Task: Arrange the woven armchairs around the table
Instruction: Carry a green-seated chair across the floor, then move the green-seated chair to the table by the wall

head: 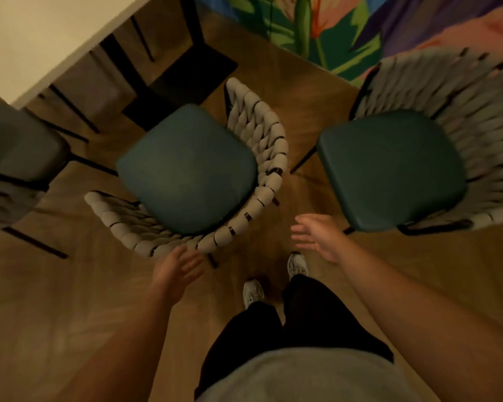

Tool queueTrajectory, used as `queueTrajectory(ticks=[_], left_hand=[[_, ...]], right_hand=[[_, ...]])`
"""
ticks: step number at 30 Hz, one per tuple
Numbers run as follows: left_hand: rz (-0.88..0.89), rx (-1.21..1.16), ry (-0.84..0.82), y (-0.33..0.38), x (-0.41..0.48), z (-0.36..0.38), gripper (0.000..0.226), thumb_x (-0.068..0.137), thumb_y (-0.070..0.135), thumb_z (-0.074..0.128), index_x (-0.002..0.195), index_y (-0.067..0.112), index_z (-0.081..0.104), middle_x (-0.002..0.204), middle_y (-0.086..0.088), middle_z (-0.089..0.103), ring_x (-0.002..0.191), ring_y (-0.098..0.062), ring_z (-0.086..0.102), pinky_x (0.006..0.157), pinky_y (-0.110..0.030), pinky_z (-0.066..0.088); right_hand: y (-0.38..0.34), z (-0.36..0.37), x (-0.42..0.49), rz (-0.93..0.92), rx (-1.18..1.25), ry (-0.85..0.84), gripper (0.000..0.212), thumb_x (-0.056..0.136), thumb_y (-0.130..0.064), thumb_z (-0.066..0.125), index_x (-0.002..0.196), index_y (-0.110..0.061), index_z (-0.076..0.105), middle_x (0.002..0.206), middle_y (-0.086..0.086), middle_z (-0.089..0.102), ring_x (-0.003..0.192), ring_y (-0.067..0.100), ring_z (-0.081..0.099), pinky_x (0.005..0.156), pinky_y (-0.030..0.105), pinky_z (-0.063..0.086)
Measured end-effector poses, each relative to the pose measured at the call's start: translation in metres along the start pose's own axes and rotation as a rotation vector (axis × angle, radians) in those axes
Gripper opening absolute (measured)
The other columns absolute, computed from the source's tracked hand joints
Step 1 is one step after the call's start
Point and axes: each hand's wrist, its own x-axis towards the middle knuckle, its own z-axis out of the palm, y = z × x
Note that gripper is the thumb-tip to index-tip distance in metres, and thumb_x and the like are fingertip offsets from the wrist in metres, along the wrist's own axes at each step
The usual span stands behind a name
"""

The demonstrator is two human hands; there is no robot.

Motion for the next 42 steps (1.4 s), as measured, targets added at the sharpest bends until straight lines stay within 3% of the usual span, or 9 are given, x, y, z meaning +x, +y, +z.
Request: queueTrajectory(ticks=[6,13,19,24,27,31,34,37,42], left_hand=[[0.064,0.087,-0.05,0.023,-0.014,0.0,0.048,0.107,0.027,0.042,0.151,0.007,0.039,0.139,-0.016,0.059,0.114,-0.03,0.065,0.08,-0.042,0.054],[0.092,0.229,-0.13,0.024,-0.03,0.037,0.044,0.106,0.024,0.045,0.147,0.008,0.044,0.132,-0.013,0.062,0.113,-0.03,0.066,0.098,-0.048,0.052],[0.098,0.376,-0.207,0.005,-0.048,0.091,0.044,0.106,0.023,0.044,0.147,0.006,0.045,0.119,-0.01,0.067,0.102,-0.028,0.067,0.085,-0.044,0.054],[0.103,0.6,-0.287,-0.038,-0.068,0.162,0.048,0.107,0.027,0.043,0.152,0.009,0.039,0.132,-0.011,0.062,0.113,-0.028,0.065,0.094,-0.045,0.052],[0.107,0.701,-0.295,-0.075,-0.083,0.219,0.046,0.106,0.027,0.045,0.149,0.012,0.043,0.125,-0.007,0.066,0.11,-0.026,0.066,0.092,-0.043,0.053],[0.12,0.773,-0.369,-0.134,-0.11,0.301,0.039,0.105,0.026,0.047,0.143,0.015,0.047,0.131,-0.01,0.065,0.111,-0.027,0.067,0.099,-0.047,0.052],[0.099,0.815,-0.427,-0.175,-0.132,0.36,0.037,0.105,0.025,0.05,0.141,0.014,0.049,0.127,-0.009,0.066,0.108,-0.026,0.067,0.095,-0.046,0.053],[0.075,0.858,-0.47,-0.207,-0.154,0.413,0.036,0.104,0.025,0.05,0.138,0.013,0.052,0.119,-0.005,0.069,0.108,-0.027,0.068,0.086,-0.042,0.055],[0.059,0.966,-0.518,-0.24,-0.185,0.497,0.025,0.104,0.024,0.053,0.127,0.015,0.057,0.115,-0.006,0.07,0.104,-0.027,0.069,0.084,-0.042,0.057]], right_hand=[[0.029,-0.018,-0.034,-0.037,0.075,0.075,0.029,0.1,-0.023,0.059,0.127,-0.013,0.057,0.116,0.012,0.068,0.104,0.03,0.068,0.095,0.048,0.056],[0.066,-0.054,-0.065,-0.083,0.121,0.146,0.012,0.101,-0.025,0.056,0.111,-0.018,0.06,0.111,0.01,0.07,0.101,0.028,0.07,0.092,0.045,0.057],[0.11,-0.11,-0.091,-0.077,0.194,0.206,0.008,0.1,-0.026,0.057,0.103,-0.022,0.063,0.111,0.01,0.072,0.098,0.027,0.072,0.087,0.041,0.059],[0.157,-0.178,-0.119,-0.052,0.288,0.282,0.01,0.101,-0.02,0.054,0.094,-0.023,0.061,0.1,0.007,0.07,0.092,0.025,0.068,0.082,0.037,0.055],[0.199,-0.232,-0.134,-0.004,0.339,0.305,0.008,0.101,-0.021,0.054,0.107,-0.02,0.06,0.1,0.005,0.069,0.094,0.026,0.069,0.084,0.039,0.055],[0.249,-0.308,-0.151,0.053,0.398,0.351,0.026,0.102,-0.019,0.053,0.127,-0.012,0.057,0.109,0.011,0.071,0.089,0.024,0.069,0.074,0.033,0.055],[0.273,-0.358,-0.166,0.076,0.449,0.397,0.029,0.103,-0.016,0.051,0.131,-0.008,0.056,0.118,0.019,0.069,0.088,0.025,0.067,0.067,0.031,0.054],[0.284,-0.404,-0.177,0.075,0.496,0.44,0.031,0.103,-0.017,0.051,0.132,-0.007,0.057,0.109,0.015,0.07,0.085,0.024,0.067,0.06,0.026,0.055],[0.284,-0.472,-0.178,0.099,0.558,0.474,0.032,0.102,-0.018,0.052,0.132,-0.008,0.057,0.106,0.012,0.071,0.096,0.028,0.07,0.078,0.037,0.057]])
